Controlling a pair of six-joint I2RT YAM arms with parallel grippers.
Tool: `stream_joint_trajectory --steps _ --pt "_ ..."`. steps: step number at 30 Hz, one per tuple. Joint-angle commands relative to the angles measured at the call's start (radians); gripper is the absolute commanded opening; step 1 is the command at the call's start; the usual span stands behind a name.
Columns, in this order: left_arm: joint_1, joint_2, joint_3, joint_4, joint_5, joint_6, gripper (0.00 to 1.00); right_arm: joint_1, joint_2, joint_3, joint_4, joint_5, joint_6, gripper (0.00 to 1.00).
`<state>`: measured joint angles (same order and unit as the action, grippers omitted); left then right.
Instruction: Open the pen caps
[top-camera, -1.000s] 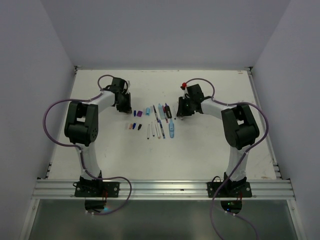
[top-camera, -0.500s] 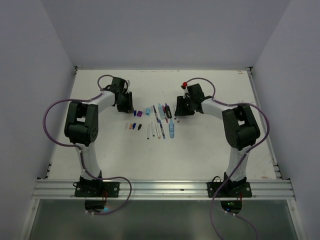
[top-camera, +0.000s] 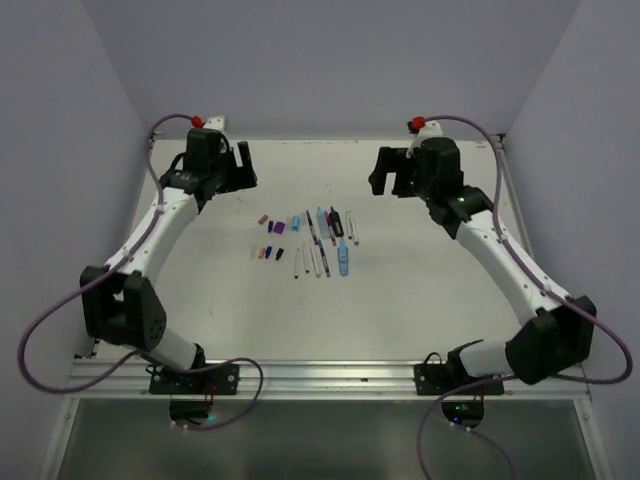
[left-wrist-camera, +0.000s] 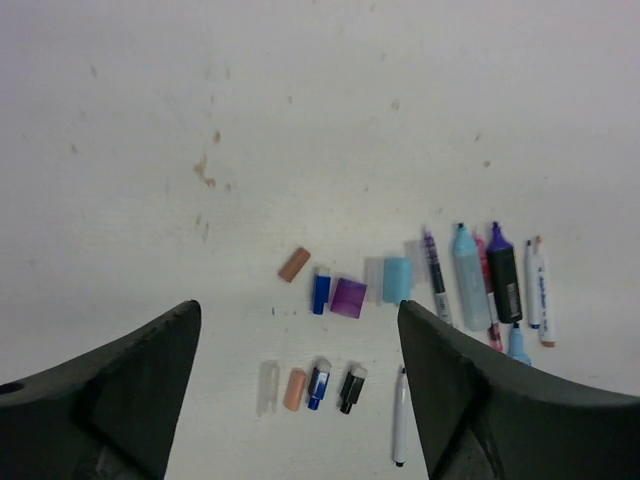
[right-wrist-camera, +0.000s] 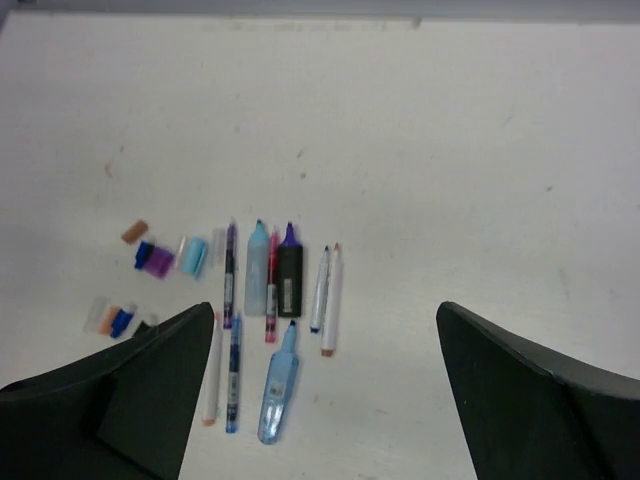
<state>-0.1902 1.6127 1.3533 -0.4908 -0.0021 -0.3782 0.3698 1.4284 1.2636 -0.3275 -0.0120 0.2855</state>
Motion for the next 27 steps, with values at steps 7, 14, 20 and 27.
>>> stream_joint_trajectory --steps 7,14,20,27 --pt "0.008 -0.557 0.038 0.011 -0.245 0.088 1.00 -0.005 -0.457 0.063 -0.133 0.386 -0.161 0.98" --pt "0.008 -0.821 0.000 0.014 -0.351 0.140 1.00 -0.005 -0.721 0.004 -0.174 0.460 -0.241 0.99" --pt "0.008 -0.981 -0.080 0.006 -0.430 0.139 1.00 -0.005 -0.879 -0.096 -0.159 0.452 -0.266 0.99" --pt "0.008 -1.074 -0.146 0.005 -0.475 0.139 1.00 -0.005 -0.965 -0.158 -0.153 0.494 -0.269 0.98"
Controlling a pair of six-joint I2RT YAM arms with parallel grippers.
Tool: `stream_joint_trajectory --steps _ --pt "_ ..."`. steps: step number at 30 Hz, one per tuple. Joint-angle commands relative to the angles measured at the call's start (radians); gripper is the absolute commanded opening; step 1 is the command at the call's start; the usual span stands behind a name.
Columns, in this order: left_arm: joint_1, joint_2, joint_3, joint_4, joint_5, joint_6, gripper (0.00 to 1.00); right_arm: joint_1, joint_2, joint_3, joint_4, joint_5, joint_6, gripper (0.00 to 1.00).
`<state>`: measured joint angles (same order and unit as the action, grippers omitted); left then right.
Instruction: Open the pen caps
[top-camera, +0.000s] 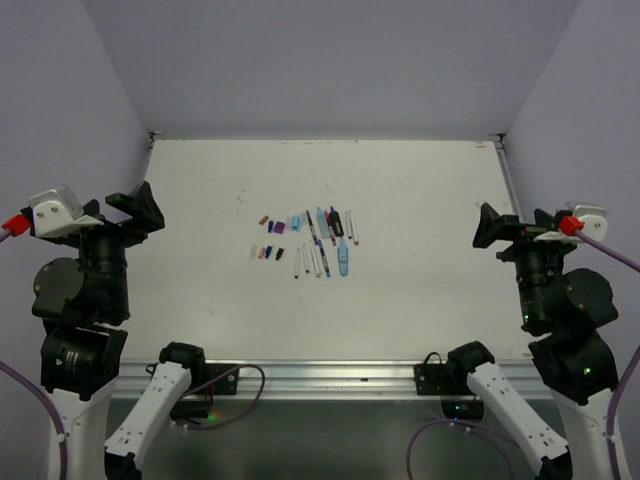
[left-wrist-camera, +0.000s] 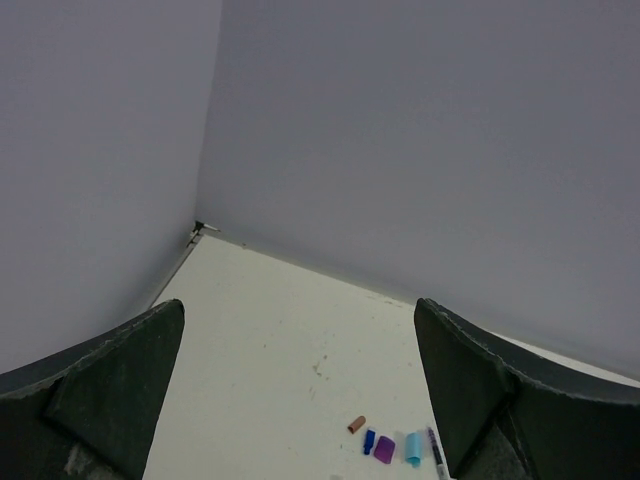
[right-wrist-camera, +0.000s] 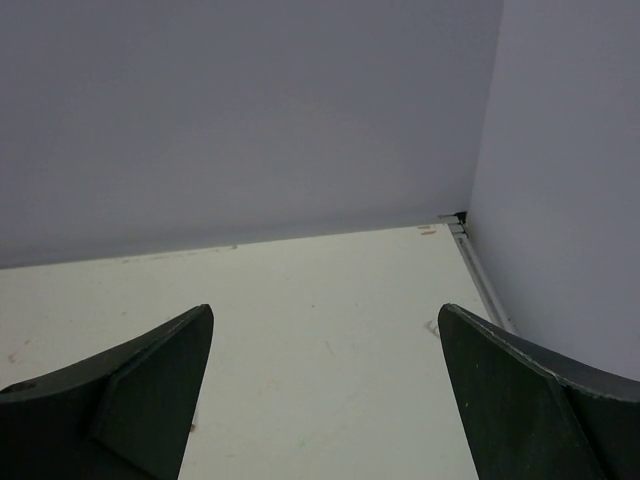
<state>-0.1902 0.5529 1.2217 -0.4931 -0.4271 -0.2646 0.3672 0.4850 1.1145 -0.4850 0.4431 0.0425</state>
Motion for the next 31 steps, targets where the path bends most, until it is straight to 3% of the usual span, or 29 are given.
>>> stream_joint_trajectory --steps 1,31 --pt "0.008 -0.015 -0.019 0.005 -0.053 0.024 1.00 -0.002 -0.032 -0.018 0.008 0.036 -0.033 0.99" --pt "0.008 0.015 -0.054 0.022 -0.044 0.011 1.00 -0.002 -0.029 -0.054 0.082 0.008 -0.070 0.99"
